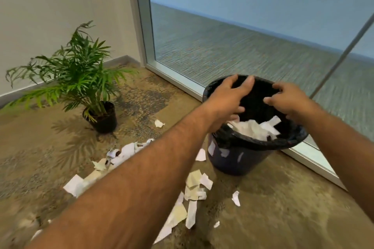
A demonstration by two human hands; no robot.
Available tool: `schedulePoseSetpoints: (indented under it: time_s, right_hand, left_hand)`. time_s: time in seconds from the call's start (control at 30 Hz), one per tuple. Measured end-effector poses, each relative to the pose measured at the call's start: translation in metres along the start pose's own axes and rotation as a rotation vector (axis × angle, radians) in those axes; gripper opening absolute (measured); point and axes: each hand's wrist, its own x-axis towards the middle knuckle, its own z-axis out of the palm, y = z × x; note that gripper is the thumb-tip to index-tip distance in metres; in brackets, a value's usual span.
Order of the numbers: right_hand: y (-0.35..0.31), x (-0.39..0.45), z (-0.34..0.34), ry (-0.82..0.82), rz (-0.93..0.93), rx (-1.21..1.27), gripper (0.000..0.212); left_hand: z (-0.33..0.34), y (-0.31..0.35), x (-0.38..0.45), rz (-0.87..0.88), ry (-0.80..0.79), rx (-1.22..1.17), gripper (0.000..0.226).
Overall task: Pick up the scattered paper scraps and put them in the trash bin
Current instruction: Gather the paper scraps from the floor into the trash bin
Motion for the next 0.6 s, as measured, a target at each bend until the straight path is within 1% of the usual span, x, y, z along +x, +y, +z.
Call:
schedulePoseSetpoints:
  time_s: [0.07, 0.1, 0.13, 0.2, 0.27, 0.33, 0.4, 0.43, 0.5, 0.53, 0.6]
  right_hand:
    - [-0.009, -0.009, 0.004, 0.079, -0.057, -0.066, 0.055]
    - [-0.017, -0.017, 0.007, 0.134, -0.127, -0.091, 0.049]
    - [-0.027, -0.027, 0.013, 0.186, -0.217, -0.100, 0.043]
    - [-0.047, -0.057, 0.032, 0.247, -0.440, -0.005, 0.031]
    - [-0.067, -0.097, 0.060, 0.217, -0.702, 0.137, 0.024]
    - [-0.074, -0.138, 0.098, 0.098, -0.951, 0.155, 0.022]
    - [-0.071, -0.177, 0.145, -0.080, -1.142, 0.111, 0.027]
    - [-0.066, -0.195, 0.170, -0.188, -1.214, 0.092, 0.031]
    - [-0.050, -0.231, 0.218, -0.428, -1.303, 0.055, 0.041]
    - [-0.040, -0.251, 0.240, -0.545, -1.348, 0.018, 0.047]
    - [-0.021, -0.287, 0.275, -0.729, -1.439, -0.135, 0.064]
  left_hand:
    - [-0.019, -0.004, -0.009, 0.074, 0.110, 0.058, 0.051]
    - [-0.030, -0.007, -0.015, 0.111, 0.152, 0.101, 0.041]
    - [-0.043, -0.010, -0.023, 0.141, 0.179, 0.142, 0.033]
    - [-0.073, -0.021, -0.041, 0.179, 0.210, 0.252, 0.022]
    - [-0.106, -0.042, -0.062, 0.167, 0.218, 0.425, 0.017]
    - [-0.141, -0.072, -0.088, 0.106, 0.212, 0.626, 0.019]
    - [-0.178, -0.109, -0.117, -0.024, 0.174, 0.869, 0.026]
    - [-0.195, -0.130, -0.135, -0.127, 0.143, 0.972, 0.033]
    - [-0.225, -0.170, -0.171, -0.324, 0.083, 1.103, 0.050]
    - [-0.239, -0.191, -0.192, -0.395, 0.069, 1.146, 0.058]
    - [-0.260, -0.229, -0.236, -0.489, 0.072, 1.202, 0.077]
